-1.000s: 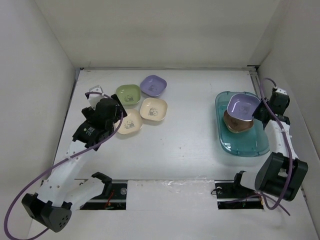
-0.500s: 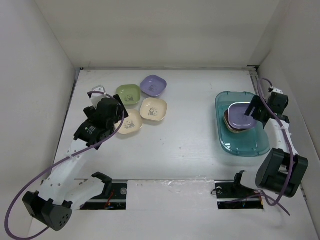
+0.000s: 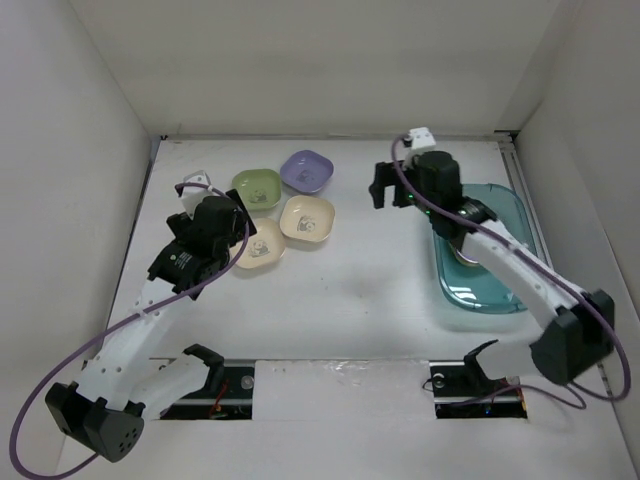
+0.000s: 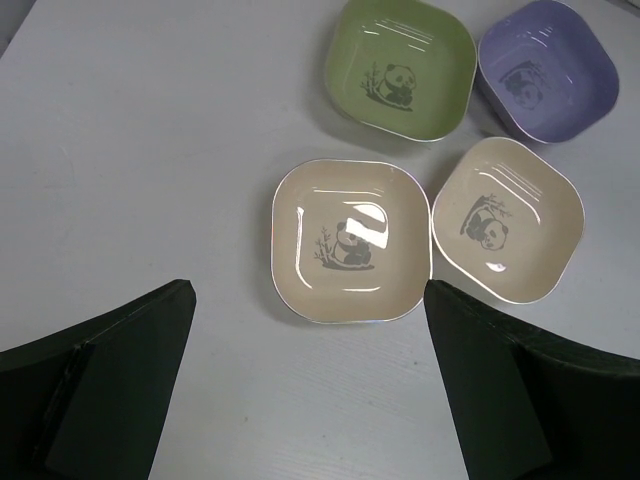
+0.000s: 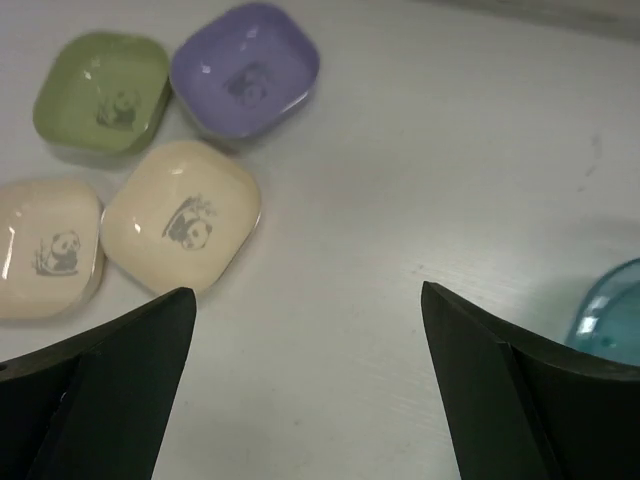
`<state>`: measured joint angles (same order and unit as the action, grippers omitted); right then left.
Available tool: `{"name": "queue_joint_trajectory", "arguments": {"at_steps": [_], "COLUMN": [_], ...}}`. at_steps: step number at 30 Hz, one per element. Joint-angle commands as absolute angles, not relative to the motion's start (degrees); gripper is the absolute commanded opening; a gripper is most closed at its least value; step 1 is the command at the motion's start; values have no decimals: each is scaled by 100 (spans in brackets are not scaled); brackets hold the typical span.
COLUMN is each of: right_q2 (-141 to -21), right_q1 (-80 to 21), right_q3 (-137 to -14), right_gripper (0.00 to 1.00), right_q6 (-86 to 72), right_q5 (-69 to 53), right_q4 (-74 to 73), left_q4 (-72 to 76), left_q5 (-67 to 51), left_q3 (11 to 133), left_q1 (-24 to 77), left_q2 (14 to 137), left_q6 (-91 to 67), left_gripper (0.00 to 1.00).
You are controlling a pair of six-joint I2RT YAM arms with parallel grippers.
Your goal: Place the plates into the plastic bin on the countertop
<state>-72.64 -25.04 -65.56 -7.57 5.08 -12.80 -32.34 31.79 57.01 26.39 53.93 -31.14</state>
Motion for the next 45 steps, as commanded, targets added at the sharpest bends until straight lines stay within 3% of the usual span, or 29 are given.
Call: {"name": "queue_joint_trajectory", "arguments": {"at_steps": [1,5,15,18,21,22,24,26,27,29,30,32,38,45], "right_q2": [-8677,-10130,-11908,-12015,-12015,-11945,-11865,-11638,-11567,-11418,-11313,-11154,-9916,-8140], "right_q1": [-3145,-3700,-3832,-3832,-3701,-3639,-3560,-3463,-3376,-3226,-3173,-3007,-2761,-1777], "right_q3": [-7126,-8164,-9545,-9283,-9027,-8800,-8605,-8289,-8184,-7903,-7840,-7639,-7137,-6838], "right_gripper": [100,100,96,88,70,70,61,49,38,37,20,1,0,0], "right_q6": [-1159,-1782,-2232,-2293,-2294,-2294,-2294,-2294,-2294,-2294,-2294,-2294,-1978,-1310], "right_q5": [932,1433,1722,1662,1451,1450,1302,1248,1178,1108,1107,1020,1028,1063], "right_q4": [-1134,-1222,-2083,-2145,-1926,-1838,-1688,-1487,-1433,-1380,-1310,-1310,-1415,-2029], "left_q4": [-3138,-3190,-3190,-3138,-3138,-3138,-3138,-3138,-3138,-3138,-3138,-3138,-3138,-3085], "left_q5": [3357,3357,3357,3357,3357,3357,3305,3305,3305,3305,3305,3305,3252,3191], "left_q3": [5687,5739,5739,5739,5739,5739,5739,5739,5739,5739,5739,5739,5687,5687], "left_q1": [2619,2619,2619,2619,2619,2619,2619,2619,2619,2619,2619,2619,2619,2619], "left_q2": [5326,5326,5326,5326,5273,5273,5221,5221,5168,5168,5168,5168,5115,5115], "left_q6": [-3217,-3217,-3217,-3217,-3217,-3217,-3217,-3217,-3165,-3164,-3164,-3164,-3112,-3059], "left_gripper": [100,100,100,100,100,100,100,100,100,100,100,100,100,100]}}
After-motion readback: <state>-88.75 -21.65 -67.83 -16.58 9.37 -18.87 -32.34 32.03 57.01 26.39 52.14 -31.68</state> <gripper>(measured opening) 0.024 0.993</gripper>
